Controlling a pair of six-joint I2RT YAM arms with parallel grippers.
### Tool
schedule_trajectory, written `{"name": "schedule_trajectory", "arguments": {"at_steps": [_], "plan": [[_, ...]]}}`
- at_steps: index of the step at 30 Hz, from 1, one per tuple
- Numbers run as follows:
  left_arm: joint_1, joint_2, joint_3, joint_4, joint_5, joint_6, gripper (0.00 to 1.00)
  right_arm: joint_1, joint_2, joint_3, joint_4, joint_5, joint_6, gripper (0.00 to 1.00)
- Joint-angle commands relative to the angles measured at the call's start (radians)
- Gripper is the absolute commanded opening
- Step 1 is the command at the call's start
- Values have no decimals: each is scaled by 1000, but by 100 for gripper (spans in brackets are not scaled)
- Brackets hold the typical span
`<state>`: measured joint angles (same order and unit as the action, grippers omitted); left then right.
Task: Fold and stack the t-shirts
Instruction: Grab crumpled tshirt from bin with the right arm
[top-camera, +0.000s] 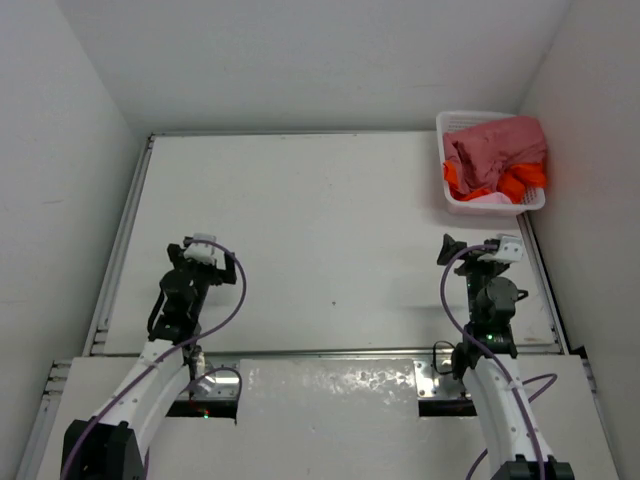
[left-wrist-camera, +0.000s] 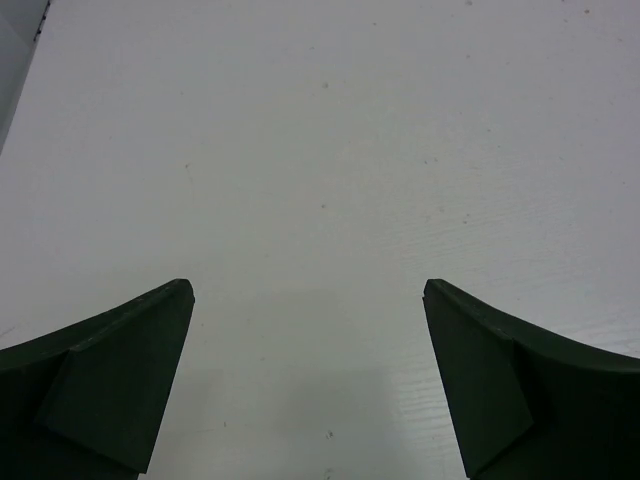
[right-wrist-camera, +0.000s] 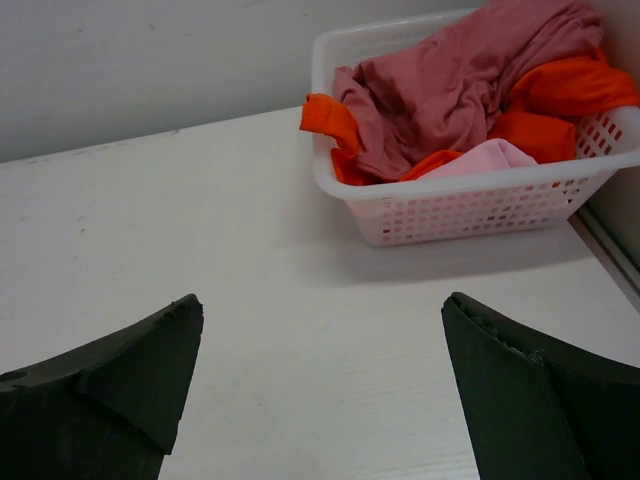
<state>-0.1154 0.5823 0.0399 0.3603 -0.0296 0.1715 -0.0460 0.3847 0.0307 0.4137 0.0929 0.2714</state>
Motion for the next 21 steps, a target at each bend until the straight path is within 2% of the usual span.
{"name": "schedule_trajectory", "arguments": {"at_steps": [1, 3, 4, 5, 6, 7, 8, 9, 10, 11, 12, 13, 14, 15, 16, 17, 18, 19, 21], "plan": [[16, -7, -26, 32, -7, -32, 100, -3, -9, -151, 24, -18, 38, 99], [16, -9, -28, 42, 51, 26, 100, -3, 12, -91, -12, -51, 87, 99], [16, -10, -18, 11, 191, 175, 100, -3, 46, 37, -36, -85, 83, 99], [16, -18, 33, -12, 227, 195, 100, -3, 175, 128, -76, -173, 69, 99], [16, -10, 61, -67, 291, 297, 100, -3, 268, 247, -210, -208, 21, 99], [14, 2, 89, -90, 433, 354, 100, -3, 370, 517, -298, -231, -13, 99], [13, 40, 145, -115, 479, 408, 100, -3, 595, 661, -400, -246, -52, 99], [11, 65, 169, -124, 505, 449, 100, -6, 711, 827, -629, -220, -99, 98], [10, 94, 185, -106, 475, 451, 100, -9, 823, 1140, -717, -200, -109, 91], [10, 155, 204, -92, 444, 456, 100, -15, 1040, 1281, -792, -194, -119, 69], [7, 189, 242, -66, 400, 460, 100, -25, 1141, 1422, -894, -176, -106, 50], [5, 224, 265, -52, 296, 454, 100, -31, 1231, 1645, -915, -153, -91, 33], [5, 293, 291, -50, 239, 445, 100, -34, 1314, 1728, -923, -121, -57, 21], [6, 322, 348, -78, 199, 444, 100, -38, 1449, 1802, -918, -14, -40, 18], [8, 347, 376, -116, 176, 457, 100, -41, 1506, 1907, -908, 51, -28, 26], [6, 381, 400, -159, 186, 479, 100, -45, 1558, 1948, -892, 114, -11, 46], [6, 393, 420, -249, 200, 520, 100, -55, 1648, 1986, -856, 170, -3, 60], [3, 421, 445, -286, 223, 528, 100, -63, 1687, 2043, -834, 250, 2, 63], [0, 456, 463, -340, 232, 510, 100, -101, 1758, 2109, -781, 301, 64, 70]]}}
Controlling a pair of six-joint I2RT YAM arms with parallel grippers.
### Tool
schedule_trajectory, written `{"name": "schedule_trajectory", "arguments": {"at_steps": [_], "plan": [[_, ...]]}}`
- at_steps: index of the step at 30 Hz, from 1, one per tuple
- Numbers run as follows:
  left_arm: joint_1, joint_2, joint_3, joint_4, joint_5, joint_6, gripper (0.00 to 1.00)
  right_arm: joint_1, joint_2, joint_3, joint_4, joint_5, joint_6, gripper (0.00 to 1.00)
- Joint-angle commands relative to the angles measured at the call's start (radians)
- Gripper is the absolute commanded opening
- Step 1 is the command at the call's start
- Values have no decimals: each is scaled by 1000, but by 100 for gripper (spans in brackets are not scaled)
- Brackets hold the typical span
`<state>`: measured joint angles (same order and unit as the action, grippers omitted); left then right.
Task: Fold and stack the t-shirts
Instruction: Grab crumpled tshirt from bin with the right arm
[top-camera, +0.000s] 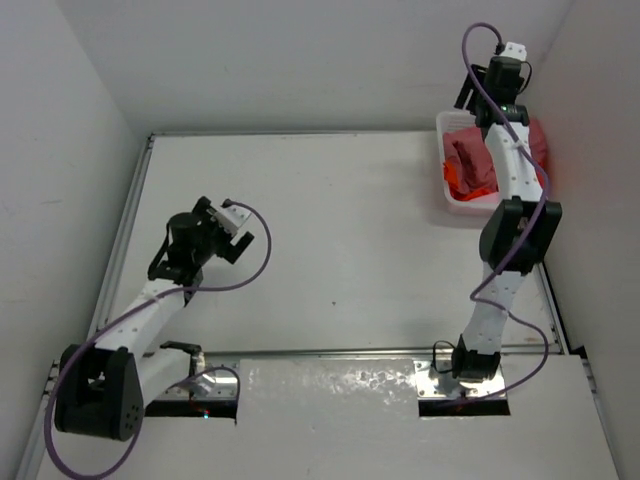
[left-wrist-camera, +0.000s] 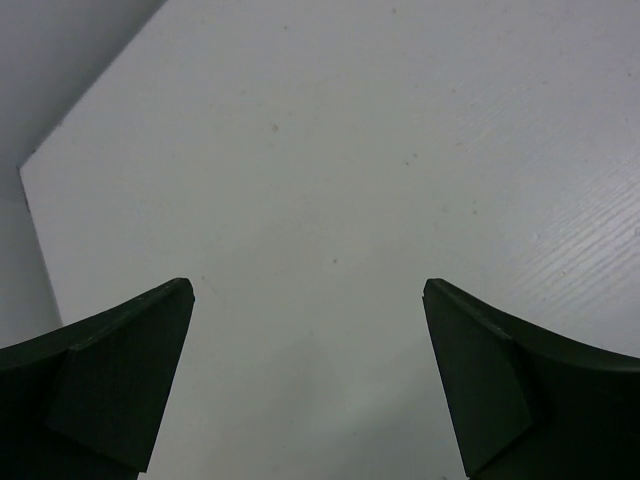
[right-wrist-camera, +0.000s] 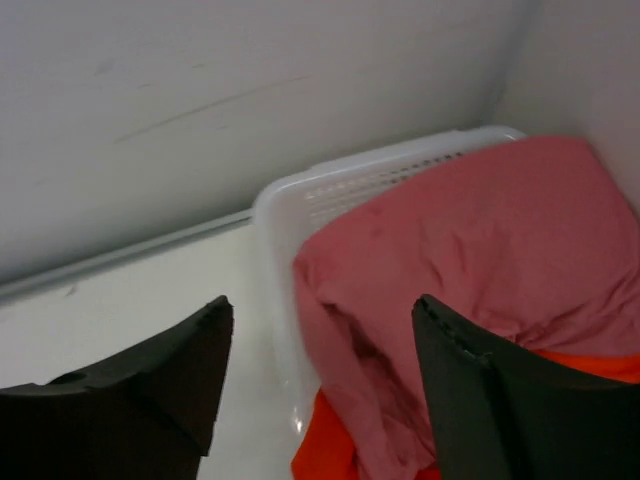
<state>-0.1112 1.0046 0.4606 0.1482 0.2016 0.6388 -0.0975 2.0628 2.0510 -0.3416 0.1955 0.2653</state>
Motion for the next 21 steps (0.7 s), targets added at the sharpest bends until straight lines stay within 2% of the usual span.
{"name": "schedule_trajectory", "arguments": {"at_steps": [1, 4, 7, 11, 12, 14, 15, 17, 18, 19, 21], "plan": [[-4, 73, 53, -131, -4, 33, 100, -63, 142, 104, -4, 212, 90, 74], [-4, 144, 73, -110, -4, -5, 100, -94, 257, 159, 79, 191, 75, 74], [-4, 205, 98, -96, 19, -19, 100, -96, 344, 199, 63, 139, -11, 80], [-4, 258, 108, -52, 4, 8, 100, -94, 332, 52, 36, 128, 21, 80], [-4, 264, 107, -42, 1, 18, 100, -96, 324, -24, 68, 131, 25, 77], [-4, 273, 110, -30, 1, 24, 100, -96, 315, -61, 85, 125, 22, 63], [-4, 275, 116, -30, 2, 27, 100, -94, 312, -52, 73, 127, 19, 43], [-4, 273, 124, -38, 2, 28, 100, -91, 295, -40, 61, 140, 6, 20], [-4, 267, 124, -39, 10, 29, 100, -88, 258, -49, 68, 174, -1, 5], [-4, 261, 119, -39, 13, 29, 100, -84, 235, -61, 81, 189, -12, 0], [-4, 247, 109, -38, 27, 25, 100, -67, 163, -86, 107, 235, -67, 0]]}}
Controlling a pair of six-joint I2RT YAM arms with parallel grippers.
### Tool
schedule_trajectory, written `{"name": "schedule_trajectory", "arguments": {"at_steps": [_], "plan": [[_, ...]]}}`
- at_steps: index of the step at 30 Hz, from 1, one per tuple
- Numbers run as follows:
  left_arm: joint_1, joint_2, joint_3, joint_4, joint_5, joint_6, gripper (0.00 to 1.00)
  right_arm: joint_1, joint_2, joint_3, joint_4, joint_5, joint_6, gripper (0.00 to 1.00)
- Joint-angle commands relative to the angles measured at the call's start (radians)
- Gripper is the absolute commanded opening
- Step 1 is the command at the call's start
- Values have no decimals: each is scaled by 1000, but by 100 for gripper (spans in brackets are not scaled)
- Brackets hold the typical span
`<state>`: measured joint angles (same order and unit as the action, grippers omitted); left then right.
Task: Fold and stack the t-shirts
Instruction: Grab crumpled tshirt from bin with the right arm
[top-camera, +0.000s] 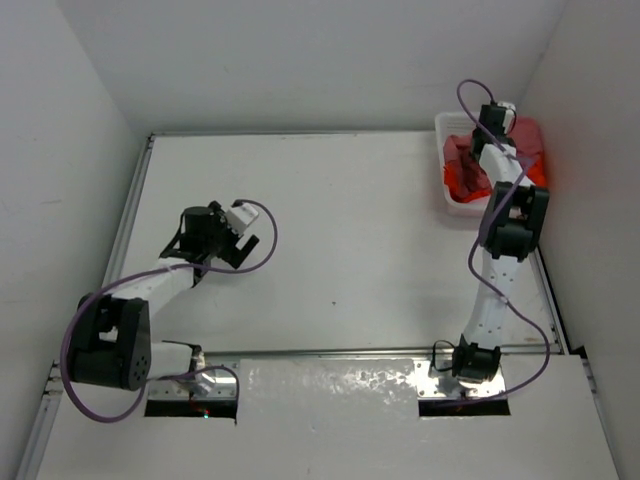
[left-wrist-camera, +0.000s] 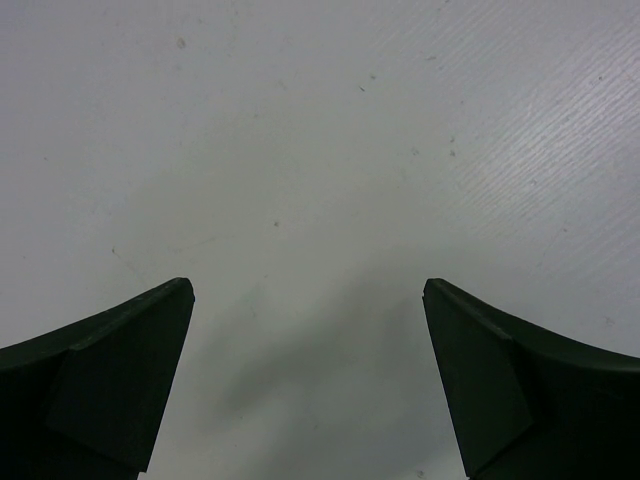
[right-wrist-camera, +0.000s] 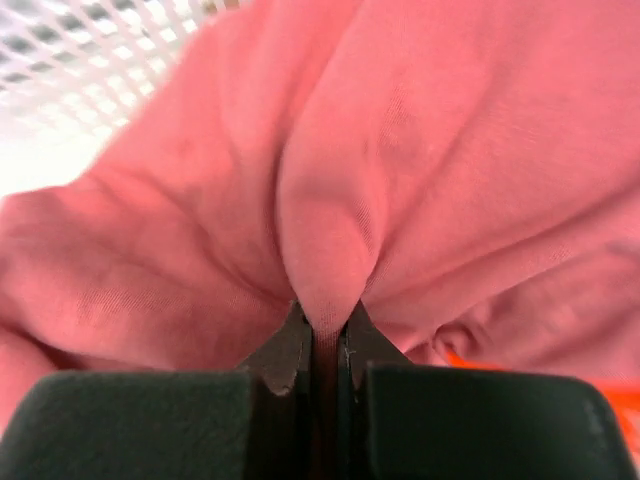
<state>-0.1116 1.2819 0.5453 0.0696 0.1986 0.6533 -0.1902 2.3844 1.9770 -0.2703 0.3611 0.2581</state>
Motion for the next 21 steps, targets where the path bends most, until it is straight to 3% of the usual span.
{"name": "schedule_trajectory", "arguments": {"at_steps": [1, 6, 10, 13, 17, 21], "plan": [[-3, -50, 12, 41, 35, 8, 100, 34, -181, -17, 40, 90, -80, 0], [-3, -136, -28, 39, 65, -14, 100, 95, -342, -95, 121, 226, -243, 0], [-3, -190, -57, 44, 74, -20, 100, 94, -409, -129, 128, 230, -243, 5], [-3, -220, -67, 35, 73, -35, 100, 98, -437, -104, 51, 211, -218, 0], [-3, -237, -79, 24, 84, -49, 100, 120, -543, -248, 242, 260, -249, 0], [-5, -260, -102, 48, 99, -66, 100, 117, -429, -115, 156, 297, -307, 15]]}}
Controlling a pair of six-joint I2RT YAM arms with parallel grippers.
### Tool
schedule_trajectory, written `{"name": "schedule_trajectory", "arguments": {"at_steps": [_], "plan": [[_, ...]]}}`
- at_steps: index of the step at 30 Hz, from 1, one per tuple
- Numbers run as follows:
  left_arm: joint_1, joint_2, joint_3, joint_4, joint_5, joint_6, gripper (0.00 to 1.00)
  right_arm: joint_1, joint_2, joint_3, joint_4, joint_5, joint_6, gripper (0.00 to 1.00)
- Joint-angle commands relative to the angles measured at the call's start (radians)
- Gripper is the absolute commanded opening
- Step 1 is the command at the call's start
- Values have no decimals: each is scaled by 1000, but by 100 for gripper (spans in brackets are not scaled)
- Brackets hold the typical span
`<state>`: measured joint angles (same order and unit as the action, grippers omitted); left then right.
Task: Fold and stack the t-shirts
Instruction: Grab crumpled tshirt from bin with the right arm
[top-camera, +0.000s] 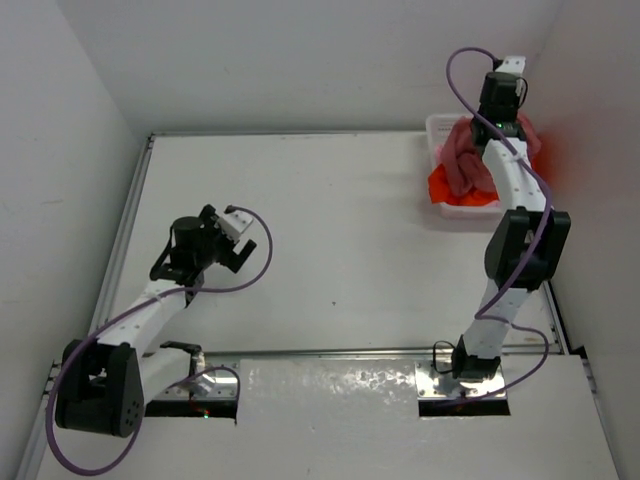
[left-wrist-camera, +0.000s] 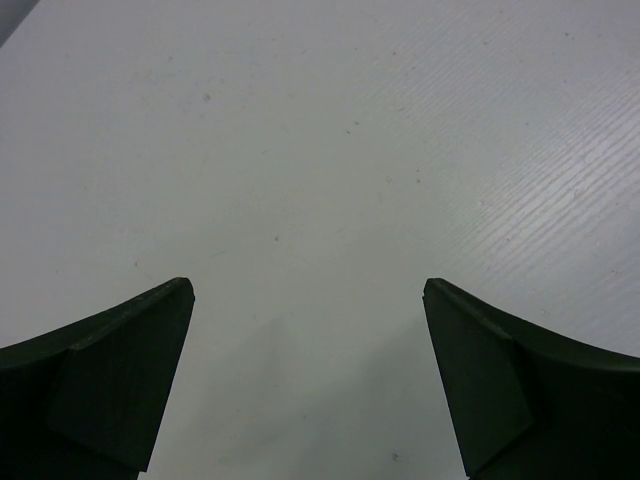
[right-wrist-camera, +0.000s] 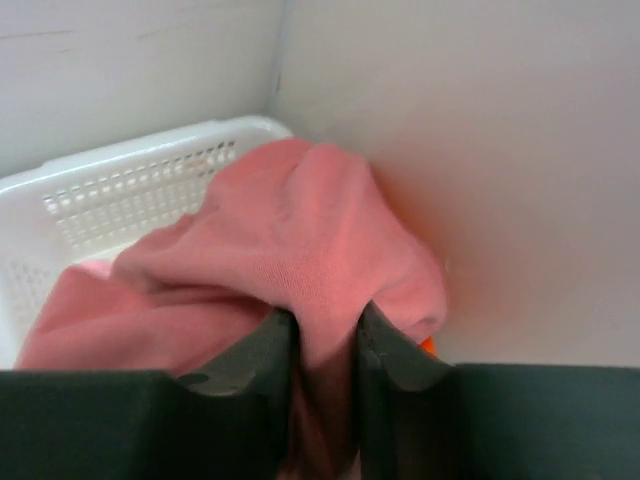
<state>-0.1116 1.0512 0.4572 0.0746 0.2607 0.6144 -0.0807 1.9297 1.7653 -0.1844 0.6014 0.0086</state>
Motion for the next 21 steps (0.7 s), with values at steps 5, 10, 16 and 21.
{"name": "schedule_trajectory", "arguments": {"at_steps": [5, 10, 16, 21], "plan": [[-5, -45, -28, 33, 32, -41, 100, 15, 123, 118, -43, -77, -35, 94], [-5, -48, -46, 20, 38, -42, 100, 82, 17, -46, 20, -173, -113, 98], [-5, -53, -74, 24, 26, -47, 100, 140, 60, -37, -12, -276, -116, 28], [-5, -48, -81, 27, 2, -39, 100, 139, 172, 82, -131, -255, -49, 19]]}}
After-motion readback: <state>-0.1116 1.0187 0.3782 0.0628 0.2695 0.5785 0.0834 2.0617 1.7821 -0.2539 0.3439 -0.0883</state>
